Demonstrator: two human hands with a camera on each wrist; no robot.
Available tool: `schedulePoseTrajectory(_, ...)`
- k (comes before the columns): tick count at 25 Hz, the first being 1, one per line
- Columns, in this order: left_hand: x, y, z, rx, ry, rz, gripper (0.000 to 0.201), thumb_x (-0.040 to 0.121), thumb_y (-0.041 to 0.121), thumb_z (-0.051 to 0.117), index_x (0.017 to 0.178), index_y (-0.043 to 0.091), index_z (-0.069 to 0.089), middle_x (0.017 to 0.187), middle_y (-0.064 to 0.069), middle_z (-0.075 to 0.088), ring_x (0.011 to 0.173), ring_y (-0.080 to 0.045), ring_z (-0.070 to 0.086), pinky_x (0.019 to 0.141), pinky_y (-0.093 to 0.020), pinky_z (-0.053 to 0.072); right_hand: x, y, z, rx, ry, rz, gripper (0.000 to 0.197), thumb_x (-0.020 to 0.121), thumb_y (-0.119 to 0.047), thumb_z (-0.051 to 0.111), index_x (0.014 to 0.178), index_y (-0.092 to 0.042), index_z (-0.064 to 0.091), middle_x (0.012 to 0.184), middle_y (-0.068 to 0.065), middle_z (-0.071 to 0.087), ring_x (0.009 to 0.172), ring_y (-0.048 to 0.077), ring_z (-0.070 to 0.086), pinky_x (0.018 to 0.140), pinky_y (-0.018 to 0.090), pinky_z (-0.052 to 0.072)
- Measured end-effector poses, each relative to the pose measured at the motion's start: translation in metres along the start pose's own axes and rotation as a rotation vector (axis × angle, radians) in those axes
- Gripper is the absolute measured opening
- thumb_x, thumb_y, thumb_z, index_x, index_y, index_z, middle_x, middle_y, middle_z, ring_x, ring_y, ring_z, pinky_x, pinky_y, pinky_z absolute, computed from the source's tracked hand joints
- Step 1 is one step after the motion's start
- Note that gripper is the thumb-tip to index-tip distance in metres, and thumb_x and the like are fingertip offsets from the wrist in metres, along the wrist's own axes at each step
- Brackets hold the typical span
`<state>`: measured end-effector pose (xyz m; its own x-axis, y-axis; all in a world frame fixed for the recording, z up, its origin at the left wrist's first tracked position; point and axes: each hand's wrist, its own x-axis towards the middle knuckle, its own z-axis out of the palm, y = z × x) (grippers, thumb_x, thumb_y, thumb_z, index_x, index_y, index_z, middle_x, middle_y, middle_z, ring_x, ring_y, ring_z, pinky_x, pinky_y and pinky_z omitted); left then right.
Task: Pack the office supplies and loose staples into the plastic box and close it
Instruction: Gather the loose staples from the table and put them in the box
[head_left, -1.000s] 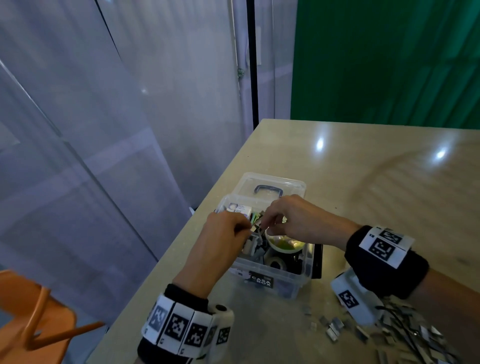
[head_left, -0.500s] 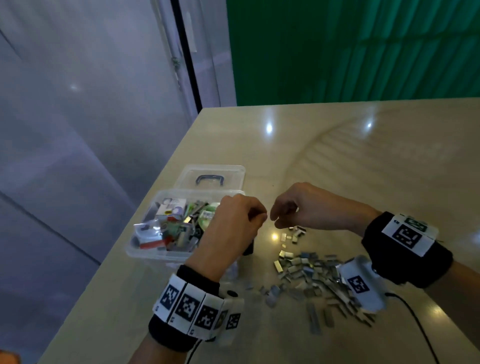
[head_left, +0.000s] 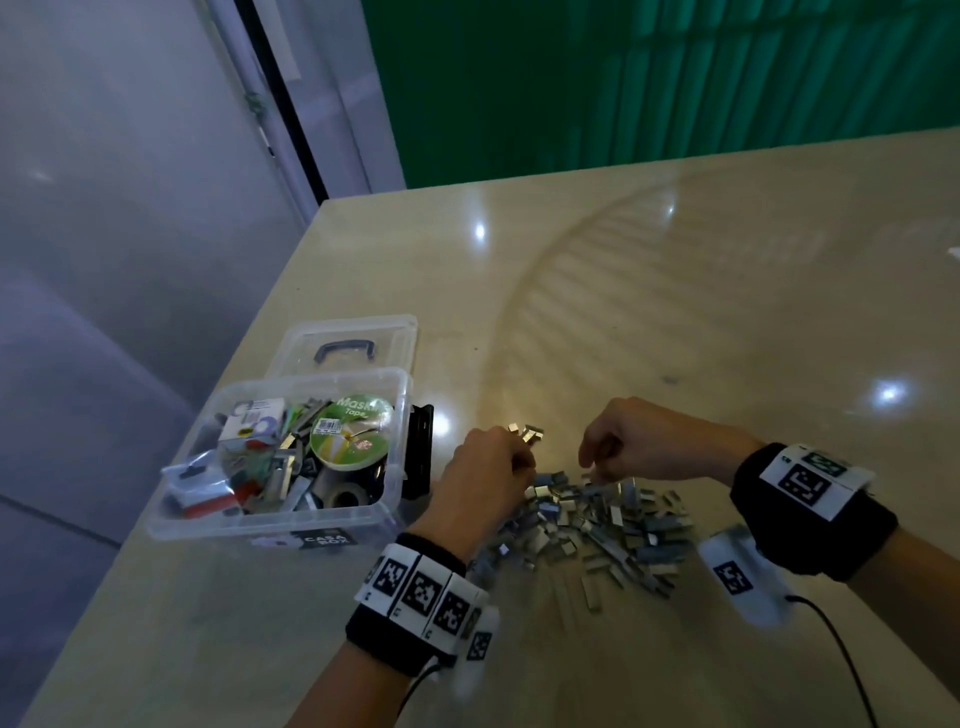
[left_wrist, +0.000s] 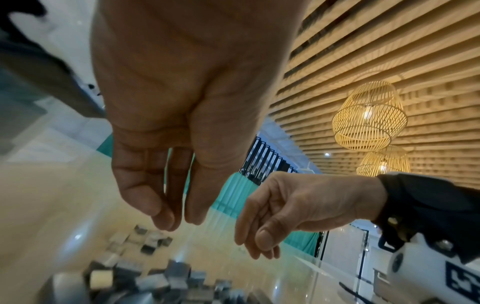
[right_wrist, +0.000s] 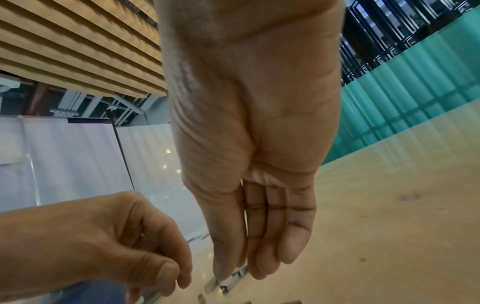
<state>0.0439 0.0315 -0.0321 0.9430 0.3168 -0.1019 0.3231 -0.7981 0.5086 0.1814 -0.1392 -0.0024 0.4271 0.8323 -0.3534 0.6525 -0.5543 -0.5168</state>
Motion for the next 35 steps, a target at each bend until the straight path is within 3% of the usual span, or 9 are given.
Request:
schedulePoseTrajectory(3,0.004,-0.002,0.012,0.024,-0.057,0.006,0.031,0.088,0.03,0.07,0.118,0.021,0.071,0.118,-0.002,0.065,0.109,-0.021,0.061,0.092,-0.041,0.053,-0.001,0.008,0.008,-0.026,-0.031,0.043,0.013,0.087,-0.021,0.075,0.1,-0.024,0.072,0.096,-0.008,0.072,0.084,0.001,0.066,0.075,0.023,0.053)
schedulePoseTrajectory(5,0.007,-0.004,0.021,0.052,-0.085,0.003,0.043,0.088,0.031,0.07,0.129,0.019,0.064,0.129,-0.003,0.058,0.119,-0.023,0.054,0.095,-0.042,0.051,0.002,0.012,0.017,-0.079,-0.025,0.074,0.034,0.082,-0.032,0.081,0.113,-0.027,0.067,0.109,-0.008,0.062,0.093,0.007,0.059,0.075,0.023,0.046)
schedulePoseTrajectory(7,0.012,-0.008,0.03,0.098,-0.097,0.008,0.042,0.089,0.03,0.069,0.129,0.019,0.063,0.127,-0.005,0.058,0.116,-0.025,0.054,0.092,-0.042,0.052,0.006,0.014,0.029,-0.131,-0.018,0.092,0.06,0.078,-0.042,0.083,0.13,-0.029,0.057,0.119,-0.006,0.049,0.104,0.013,0.049,0.082,0.025,0.043)
schedulePoseTrajectory(9,0.013,-0.008,0.037,0.146,-0.09,0.002,0.03,0.089,0.029,0.07,0.117,0.018,0.069,0.118,-0.005,0.057,0.109,-0.025,0.056,0.088,-0.04,0.054,0.01,0.015,0.039,-0.175,-0.01,0.094,0.07,0.075,-0.047,0.083,0.135,-0.028,0.052,0.124,-0.004,0.044,0.11,0.016,0.044,0.088,0.029,0.044)
schedulePoseTrajectory(13,0.015,-0.005,0.042,0.076,-0.044,-0.037,0.022,0.09,0.027,0.071,0.109,0.016,0.072,0.109,-0.006,0.062,0.104,-0.023,0.058,0.087,-0.04,0.056,0.015,0.014,0.045,-0.201,0.045,0.1,0.053,0.079,-0.039,0.081,0.124,-0.021,0.059,0.109,-0.004,0.043,0.102,0.018,0.048,0.078,0.027,0.042)
schedulePoseTrajectory(21,0.018,0.001,0.043,-0.035,-0.046,-0.069,0.02,0.088,0.018,0.072,0.107,0.016,0.067,0.106,-0.005,0.067,0.101,-0.022,0.061,0.088,-0.039,0.055,0.017,0.014,0.046,-0.077,0.085,0.116,0.037,0.08,-0.031,0.083,0.11,-0.021,0.064,0.094,-0.01,0.048,0.081,0.006,0.047,0.06,0.015,0.033)
schedulePoseTrajectory(26,0.02,-0.002,0.042,-0.033,-0.093,-0.06,0.019,0.09,0.018,0.069,0.106,0.01,0.074,0.104,-0.01,0.071,0.1,-0.023,0.065,0.089,-0.04,0.056,0.017,0.018,0.042,-0.001,0.084,0.074,0.018,0.082,-0.025,0.082,0.091,-0.028,0.066,0.094,-0.009,0.06,0.083,0.006,0.056,0.063,0.016,0.039)
schedulePoseTrajectory(31,0.016,-0.003,0.038,-0.101,-0.056,-0.04,0.015,0.095,0.02,0.062,0.107,0.013,0.069,0.105,-0.006,0.067,0.096,-0.019,0.064,0.086,-0.039,0.057,0.02,0.02,0.034,0.017,0.129,0.031,0.011,0.088,-0.023,0.075,0.094,-0.024,0.067,0.097,-0.006,0.064,0.084,0.007,0.06,0.067,0.016,0.044)
schedulePoseTrajectory(35,0.013,-0.003,0.026,-0.163,0.004,-0.009,0.018,0.095,0.03,0.064,0.108,0.017,0.069,0.1,-0.004,0.069,0.087,-0.014,0.064,0.076,-0.025,0.054,0.024,0.014,0.021,0.037,0.126,-0.002,0.018,0.087,-0.031,0.077,0.099,-0.017,0.073,0.091,-0.007,0.067,0.081,0.004,0.062,0.068,0.018,0.048)
